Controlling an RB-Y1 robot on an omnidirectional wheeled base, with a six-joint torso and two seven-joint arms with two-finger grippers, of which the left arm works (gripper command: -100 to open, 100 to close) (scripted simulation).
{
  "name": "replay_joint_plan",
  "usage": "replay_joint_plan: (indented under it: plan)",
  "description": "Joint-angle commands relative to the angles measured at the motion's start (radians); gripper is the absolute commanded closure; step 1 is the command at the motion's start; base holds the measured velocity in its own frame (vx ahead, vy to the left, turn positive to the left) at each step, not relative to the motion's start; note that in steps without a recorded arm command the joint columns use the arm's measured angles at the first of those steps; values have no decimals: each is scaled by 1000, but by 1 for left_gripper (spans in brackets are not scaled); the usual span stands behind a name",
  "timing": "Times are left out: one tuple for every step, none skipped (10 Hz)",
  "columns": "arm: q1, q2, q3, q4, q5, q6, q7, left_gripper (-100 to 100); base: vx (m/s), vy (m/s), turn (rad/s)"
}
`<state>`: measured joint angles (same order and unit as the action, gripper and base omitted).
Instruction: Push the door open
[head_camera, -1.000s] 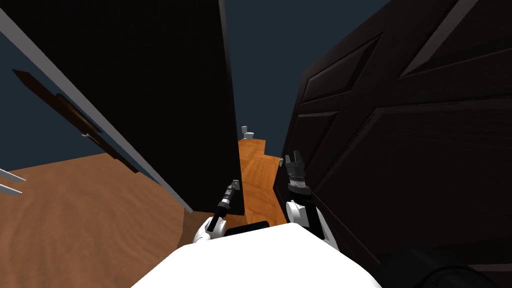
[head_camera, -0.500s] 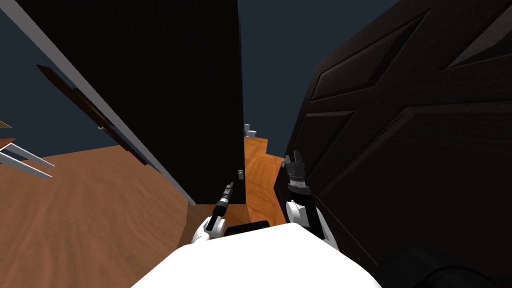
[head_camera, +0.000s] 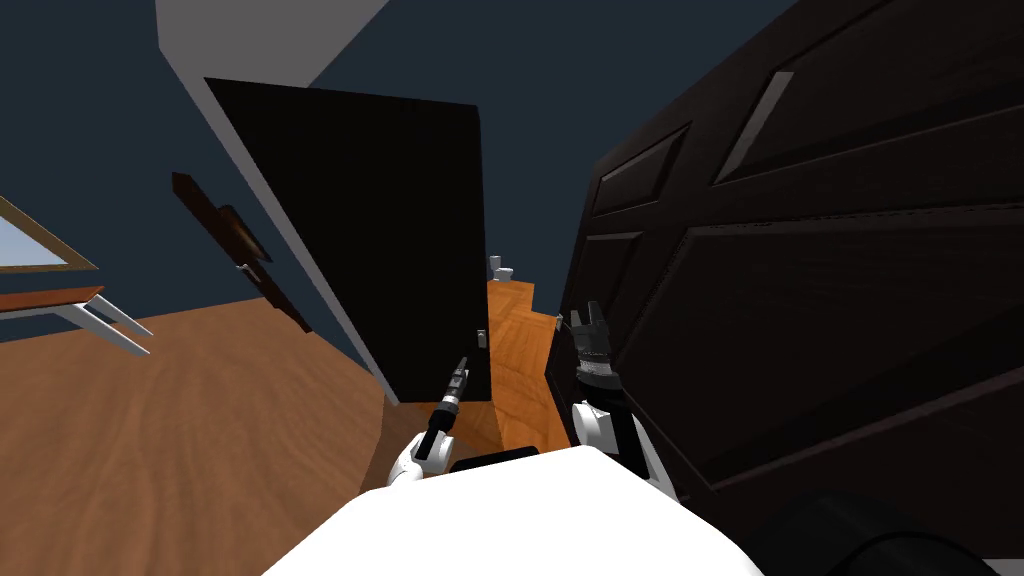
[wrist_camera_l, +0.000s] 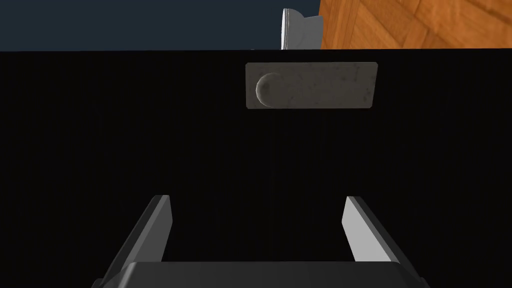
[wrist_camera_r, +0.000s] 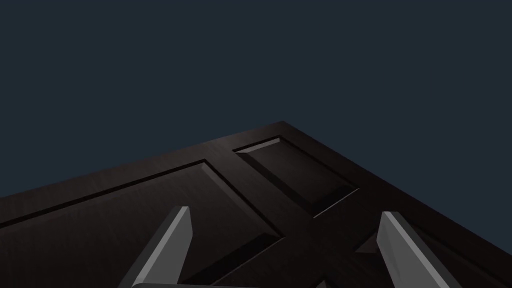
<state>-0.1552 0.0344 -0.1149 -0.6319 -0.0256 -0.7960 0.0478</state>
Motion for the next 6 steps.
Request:
replay_joint_plan:
  plan:
    - [3, 7, 1, -4, 0, -1, -1, -100, 159, -62, -24]
    - [3, 11, 3, -3, 1, -3, -2, -100, 159, -51, -9]
    - [3, 13, 5, -2, 2, -5, -4, -100, 185, -46, -22]
    - [3, 15, 7, -1, 3, -7, -5, -100, 206, -28, -25]
    - [3, 15, 9, 1, 4, -10, -7, -100, 239, -35, -30]
    - [2, 14, 11, 2, 5, -12, -9, -100, 219, -29, -29]
